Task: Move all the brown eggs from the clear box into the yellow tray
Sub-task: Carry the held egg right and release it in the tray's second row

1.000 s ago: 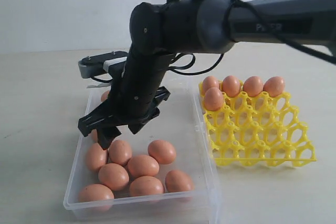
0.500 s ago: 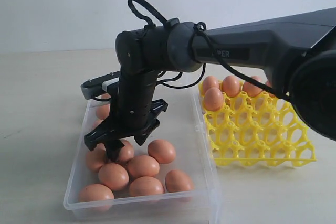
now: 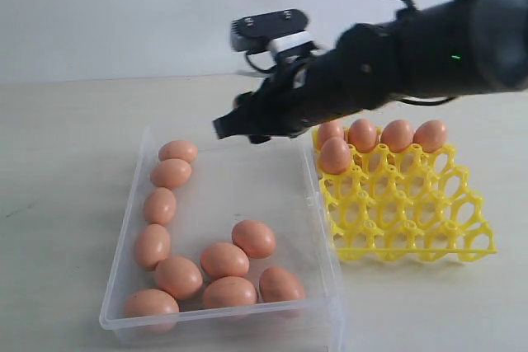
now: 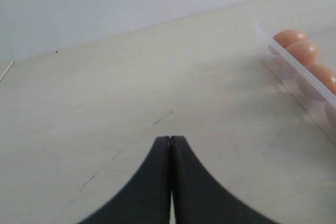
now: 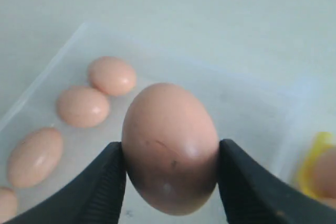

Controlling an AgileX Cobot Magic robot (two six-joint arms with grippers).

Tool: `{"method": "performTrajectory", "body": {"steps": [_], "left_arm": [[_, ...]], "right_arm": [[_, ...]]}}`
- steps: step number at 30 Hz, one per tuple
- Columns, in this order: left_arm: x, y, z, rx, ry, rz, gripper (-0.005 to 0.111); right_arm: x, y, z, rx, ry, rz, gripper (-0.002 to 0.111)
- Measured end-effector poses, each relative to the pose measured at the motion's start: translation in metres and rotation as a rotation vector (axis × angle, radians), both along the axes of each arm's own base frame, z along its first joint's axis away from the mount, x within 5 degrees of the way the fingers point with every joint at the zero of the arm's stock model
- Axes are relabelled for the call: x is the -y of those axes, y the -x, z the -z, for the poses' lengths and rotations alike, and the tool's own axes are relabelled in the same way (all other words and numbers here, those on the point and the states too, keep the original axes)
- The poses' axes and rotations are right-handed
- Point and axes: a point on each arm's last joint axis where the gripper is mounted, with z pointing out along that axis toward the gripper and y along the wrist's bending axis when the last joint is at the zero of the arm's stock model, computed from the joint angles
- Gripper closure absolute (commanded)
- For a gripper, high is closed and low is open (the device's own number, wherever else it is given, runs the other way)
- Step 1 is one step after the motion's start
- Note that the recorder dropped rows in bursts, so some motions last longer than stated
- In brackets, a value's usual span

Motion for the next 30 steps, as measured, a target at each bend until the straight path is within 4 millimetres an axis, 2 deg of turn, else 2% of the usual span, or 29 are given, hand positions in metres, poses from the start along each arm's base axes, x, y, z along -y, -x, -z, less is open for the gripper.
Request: {"method": "performTrajectory", "body": {"steps": [3,7,13,18,26,30], "left_arm": [[0.0,0.0,0.0,0.0,0.0,0.0,0.107],[0.0,0.0,0.0,0.0,0.0,0.0,0.107],[0.0,0.0,0.0,0.0,0.0,0.0,0.107],[0.0,0.0,0.0,0.0,0.0,0.0,0.107],[0.0,0.0,0.0,0.0,0.0,0.0,0.107],[0.0,0.0,0.0,0.0,0.0,0.0,0.107]], "right_arm": [[0.038,0.006,-0.003,0.109,-0.05,0.093,0.108],[0.08,0.015,0.01,0.19,-0.07,0.201,0.108],[0.117,0.016,0.029,0.243,-0.068,0.319,0.108],[0.132,0.008,0.045,0.21,-0.065,0.386,0.108],[0.129,0.005,0.072,0.119,-0.114,0.417,0.108],[0.129,0.005,0.077,0.101,-0.128,0.429,0.099]]}}
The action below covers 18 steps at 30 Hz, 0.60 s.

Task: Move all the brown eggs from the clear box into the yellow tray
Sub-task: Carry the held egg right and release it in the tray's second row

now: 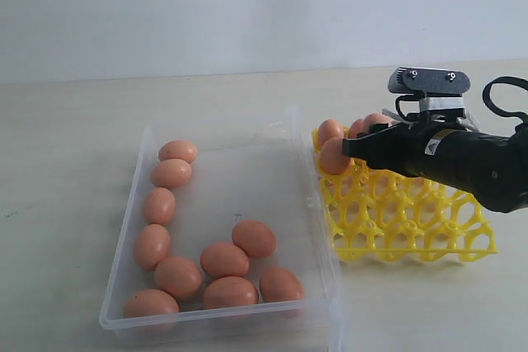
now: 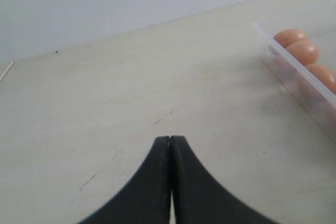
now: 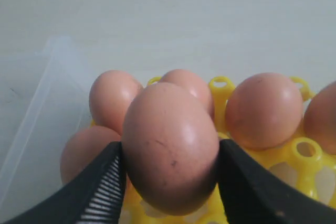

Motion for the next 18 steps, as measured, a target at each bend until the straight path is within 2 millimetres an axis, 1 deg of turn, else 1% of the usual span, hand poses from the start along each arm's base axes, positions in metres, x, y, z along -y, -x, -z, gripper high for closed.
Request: {"method": "performTrajectory", "body": {"steps": [2,4,6,7,8,10,14,16,17,18], "left_arm": [[0.0,0.0,0.0,0.0,0.0,0.0,0.107],[0.0,0.0,0.0,0.0,0.0,0.0,0.107],[0.0,0.0,0.0,0.0,0.0,0.0,0.107],[0.0,0.0,0.0,0.0,0.0,0.0,0.107],[0.0,0.0,0.0,0.0,0.0,0.0,0.107],[0.0,0.0,0.0,0.0,0.0,0.0,0.107],[0.0,0.0,0.0,0.0,0.0,0.0,0.107],[0.0,0.0,0.0,0.0,0.0,0.0,0.107],[0.0,0.0,0.0,0.0,0.0,0.0,0.107],[0.0,0.0,0.0,0.0,0.0,0.0,0.107]], "right_arm": [[-0.001,0.0,0.002,-0.003,-0.009,0.0,0.087],[-0.002,0.0,0.002,-0.004,-0.013,-0.014,0.071],[-0.003,0.0,0.002,-0.002,-0.014,-0.024,0.058],[-0.003,0.0,0.002,-0.002,-0.013,-0.029,0.053],[-0.003,0.0,0.002,0.001,-0.012,-0.032,0.05],[-0.003,0.0,0.002,0.004,-0.01,-0.038,0.05],[-0.003,0.0,0.002,-0.002,-0.008,-0.038,0.052],[-0.003,0.002,-0.002,-0.007,0.003,-0.044,0.059],[-0.003,0.003,-0.004,-0.007,0.011,-0.05,0.065],[-0.002,0.004,-0.008,-0.004,0.024,-0.059,0.077]]}}
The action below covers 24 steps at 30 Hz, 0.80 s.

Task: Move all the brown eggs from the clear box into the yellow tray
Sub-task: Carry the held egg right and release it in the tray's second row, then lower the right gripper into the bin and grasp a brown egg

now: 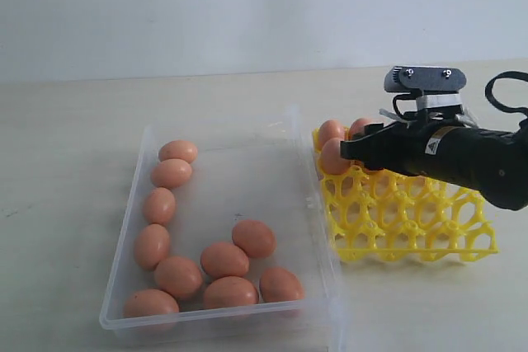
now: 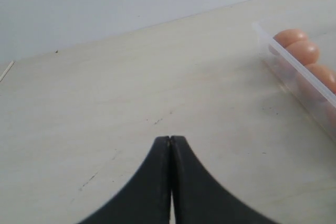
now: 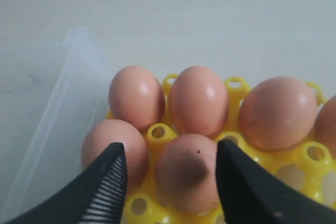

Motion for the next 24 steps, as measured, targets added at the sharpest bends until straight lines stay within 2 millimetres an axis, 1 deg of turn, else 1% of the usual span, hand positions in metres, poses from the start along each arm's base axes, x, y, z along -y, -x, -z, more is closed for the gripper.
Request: {"method": "performTrajectory", "body": {"steps": [2,3,5,8,11,13,15,17,20,22,24], "left_arm": [[0.0,0.0,0.0,0.0,0.0,0.0,0.107],[0.0,0.0,0.0,0.0,0.0,0.0,0.107],[0.0,0.0,0.0,0.0,0.0,0.0,0.107],[0.0,0.0,0.0,0.0,0.0,0.0,0.107],[0.0,0.0,0.0,0.0,0.0,0.0,0.107],[0.0,0.0,0.0,0.0,0.0,0.0,0.107],[0.0,0.0,0.0,0.0,0.0,0.0,0.107],[0.0,0.0,0.0,0.0,0.0,0.0,0.107],[0.0,0.0,0.0,0.0,0.0,0.0,0.107],[0.0,0.0,0.0,0.0,0.0,0.0,0.107],[0.0,0.0,0.0,0.0,0.0,0.0,0.107]], "right_arm": [[0.001,0.003,-0.014,0.013,0.03,-0.022,0.094],[0.001,0.005,-0.022,0.018,0.043,-0.032,0.107],[0.0,0.006,-0.045,0.012,0.073,-0.056,0.108],[-0.013,0.008,-0.086,-0.003,0.094,-0.107,0.108],[-0.036,0.008,-0.121,-0.074,0.133,-0.185,0.108],[-0.055,0.013,-0.134,-0.147,0.169,-0.256,0.106],[-0.074,0.018,-0.139,-0.216,0.172,-0.316,0.099],[-0.096,0.026,-0.136,-0.285,0.161,-0.401,0.087],[-0.126,0.038,-0.121,-0.39,0.171,-0.547,0.066],[-0.14,0.044,-0.108,-0.448,0.215,-0.646,0.053],[-0.151,0.048,-0.094,-0.511,0.268,-0.722,0.046]]}}
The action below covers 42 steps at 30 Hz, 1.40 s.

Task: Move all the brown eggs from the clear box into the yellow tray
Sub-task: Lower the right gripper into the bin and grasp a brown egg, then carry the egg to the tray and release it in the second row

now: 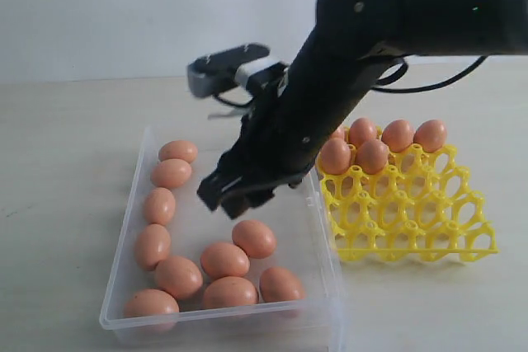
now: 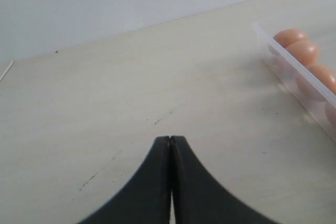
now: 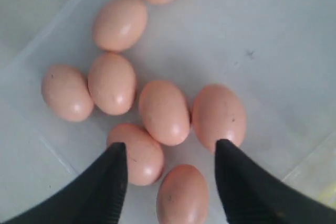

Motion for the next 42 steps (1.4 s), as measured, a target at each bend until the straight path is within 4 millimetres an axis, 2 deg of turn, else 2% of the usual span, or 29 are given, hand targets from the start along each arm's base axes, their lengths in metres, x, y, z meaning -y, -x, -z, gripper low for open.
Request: {"method": "performTrajectory", "body": {"steps": [4,7,16,24,27,30,31,32,34,36,37,38,39,42], "left_arm": [[0.0,0.0,0.0,0.0,0.0,0.0,0.107],[0.0,0.0,0.0,0.0,0.0,0.0,0.107],[0.0,0.0,0.0,0.0,0.0,0.0,0.107],[0.0,0.0,0.0,0.0,0.0,0.0,0.107],[0.0,0.0,0.0,0.0,0.0,0.0,0.107],[0.0,0.0,0.0,0.0,0.0,0.0,0.107],[0.0,0.0,0.0,0.0,0.0,0.0,0.107],[0.0,0.0,0.0,0.0,0.0,0.0,0.107],[0.0,0.0,0.0,0.0,0.0,0.0,0.107],[0.0,0.0,0.0,0.0,0.0,0.0,0.107],[0.0,0.0,0.0,0.0,0.0,0.0,0.107],[0.0,0.0,0.0,0.0,0.0,0.0,0.107],[0.0,0.0,0.0,0.0,0.0,0.0,0.107],[0.0,0.0,0.0,0.0,0.0,0.0,0.107]], "right_arm": [[-0.012,-0.004,0.029,-0.109,0.095,-0.062,0.045],[-0.018,-0.013,0.042,-0.129,0.135,-0.076,0.045],[-0.029,-0.045,0.058,-0.038,0.249,-0.049,0.048],[-0.034,-0.052,0.082,-0.082,0.296,-0.048,0.048],[-0.034,-0.052,0.096,-0.111,0.32,-0.049,0.058],[-0.034,-0.052,0.103,-0.129,0.334,-0.052,0.086],[-0.034,-0.052,0.103,-0.129,0.334,-0.052,0.1],[-0.034,-0.052,0.103,-0.126,0.332,-0.051,0.109],[-0.035,-0.054,0.098,-0.099,0.312,-0.047,0.108],[-0.035,-0.058,0.086,-0.039,0.263,-0.032,0.108],[-0.03,-0.062,0.067,0.049,0.19,0.001,0.108],[-0.026,-0.062,0.06,0.087,0.163,0.022,0.108],[-0.014,-0.065,0.043,0.177,0.103,0.076,0.108],[0.032,-0.064,0.023,0.348,-0.027,0.245,0.108]]}}
